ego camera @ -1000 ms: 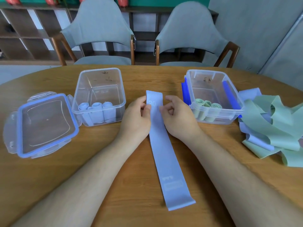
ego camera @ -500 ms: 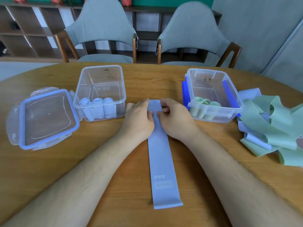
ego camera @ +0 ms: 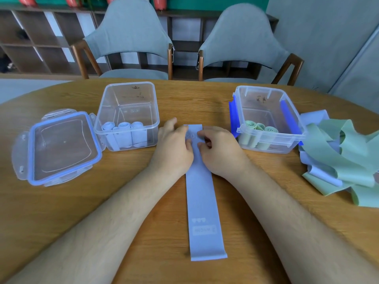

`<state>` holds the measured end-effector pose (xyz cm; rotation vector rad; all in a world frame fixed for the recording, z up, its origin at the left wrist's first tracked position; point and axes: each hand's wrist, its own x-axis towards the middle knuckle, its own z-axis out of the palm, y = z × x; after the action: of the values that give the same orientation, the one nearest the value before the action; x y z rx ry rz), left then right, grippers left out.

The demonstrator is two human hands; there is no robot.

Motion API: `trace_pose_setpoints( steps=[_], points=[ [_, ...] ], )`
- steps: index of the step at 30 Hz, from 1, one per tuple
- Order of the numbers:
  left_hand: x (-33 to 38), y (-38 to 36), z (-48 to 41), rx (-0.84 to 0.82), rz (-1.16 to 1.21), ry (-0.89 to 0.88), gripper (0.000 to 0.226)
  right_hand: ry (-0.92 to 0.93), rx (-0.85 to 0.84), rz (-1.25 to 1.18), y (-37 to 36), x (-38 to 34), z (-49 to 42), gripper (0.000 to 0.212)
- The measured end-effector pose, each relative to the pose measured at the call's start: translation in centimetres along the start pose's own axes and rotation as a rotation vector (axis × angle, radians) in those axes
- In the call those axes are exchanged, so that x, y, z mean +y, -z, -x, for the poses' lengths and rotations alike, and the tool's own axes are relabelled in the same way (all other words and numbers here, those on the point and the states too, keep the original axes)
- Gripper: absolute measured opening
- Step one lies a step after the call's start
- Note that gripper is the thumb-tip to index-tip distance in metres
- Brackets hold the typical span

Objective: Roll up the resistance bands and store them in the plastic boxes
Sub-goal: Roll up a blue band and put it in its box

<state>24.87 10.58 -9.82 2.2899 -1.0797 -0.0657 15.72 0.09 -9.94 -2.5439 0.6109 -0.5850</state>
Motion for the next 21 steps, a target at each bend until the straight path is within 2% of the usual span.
trace_pose_setpoints(
  steps=[2, 6, 8, 11, 14, 17, 20, 21],
  points=[
    [-0.1, -0.3, 0.1, -0.021, -0.04, -0.039, 0.034, 0.025, -0.016, 0.072, -0.1, -0.2, 0.1, 0.015],
    [0.1, -0.5, 0.3, -0.033, -0.082, -0.061, 0.047, 0.072, -0.027, 0.182, -0.1, -0.8, 0.5, 0.024],
    [0.1, -0.7, 0.6, 0.011, -0.134, -0.053, 0.048, 0.084, -0.03, 0.244, -0.1, -1.1, 0.5, 0.02],
    [0.5, -0.5, 0.9, 0.021, -0.162, -0.038, 0.048, 0.03, -0.132, 0.356, 0.3, -1.6, 0.5, 0.016],
    [0.7, -0.1, 1.0, -0.042, -0.089, -0.041, 0.049, 0.101, -0.099, 0.262, 0.2, -1.7, 0.7, 0.022],
    [0.7, 0.2, 1.1, -0.016, -0.089, -0.016, 0.038, 0.023, -0.053, 0.134, 0.4, -1.8, 0.8, 0.033],
    [0.7, 0.1, 1.3, 0.003, -0.07, -0.012, 0.028, -0.078, -0.044, 0.112, 0.8, -1.7, 0.9, 0.012],
    [0.7, 0.1, 1.3, -0.013, -0.046, -0.021, 0.026, -0.097, -0.051, 0.082, 0.9, -1.8, 1.0, 0.019]
  ],
)
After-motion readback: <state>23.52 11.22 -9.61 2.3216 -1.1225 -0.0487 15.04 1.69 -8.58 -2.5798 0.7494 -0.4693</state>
